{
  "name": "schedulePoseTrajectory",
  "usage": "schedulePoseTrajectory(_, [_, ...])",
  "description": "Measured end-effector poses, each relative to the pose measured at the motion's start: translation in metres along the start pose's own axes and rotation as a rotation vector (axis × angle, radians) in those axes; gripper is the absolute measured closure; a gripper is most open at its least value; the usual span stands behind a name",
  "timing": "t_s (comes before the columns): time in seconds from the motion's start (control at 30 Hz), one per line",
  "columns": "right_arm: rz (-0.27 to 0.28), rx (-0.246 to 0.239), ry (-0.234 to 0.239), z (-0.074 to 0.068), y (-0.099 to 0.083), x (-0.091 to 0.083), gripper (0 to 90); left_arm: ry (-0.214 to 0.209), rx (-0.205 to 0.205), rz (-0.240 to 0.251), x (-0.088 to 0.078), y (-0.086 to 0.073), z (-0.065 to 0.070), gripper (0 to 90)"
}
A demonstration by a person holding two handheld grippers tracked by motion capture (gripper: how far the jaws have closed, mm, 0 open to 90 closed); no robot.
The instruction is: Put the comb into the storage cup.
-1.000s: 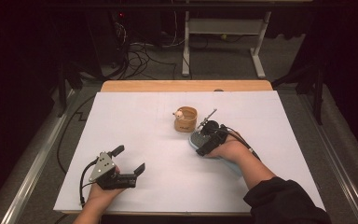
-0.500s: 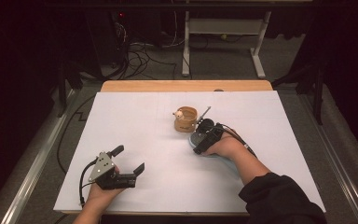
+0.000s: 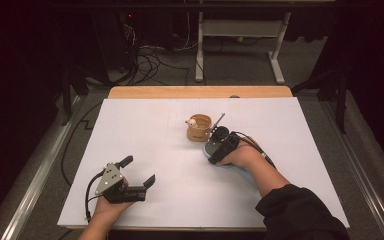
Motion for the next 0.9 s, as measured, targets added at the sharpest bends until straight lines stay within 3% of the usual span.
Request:
schedulePoseTrajectory(0.53, [-0.015, 0.014, -0.007, -0.001, -0.001, -0.003, 20.3, -0.001, -0.001, 0.000, 0.001, -0.001, 0.001, 0.3])
schedulePoseTrajectory(0.9, [-0.001, -0.004, -0.027, -0.001, -0.012, -0.020, 20.7, 0.001, 0.002, 0.002, 0.000, 0.000, 0.001, 0.3])
Point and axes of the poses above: each handheld gripper's, and its own axes: x roughly forward along the jaws, y roughly out of its top, z roughly to its right, the point moved 7 cm from there along x, roughly forward along the jaws, and after that the axes turned 14 degrees about -z, right-handed, at the moved point
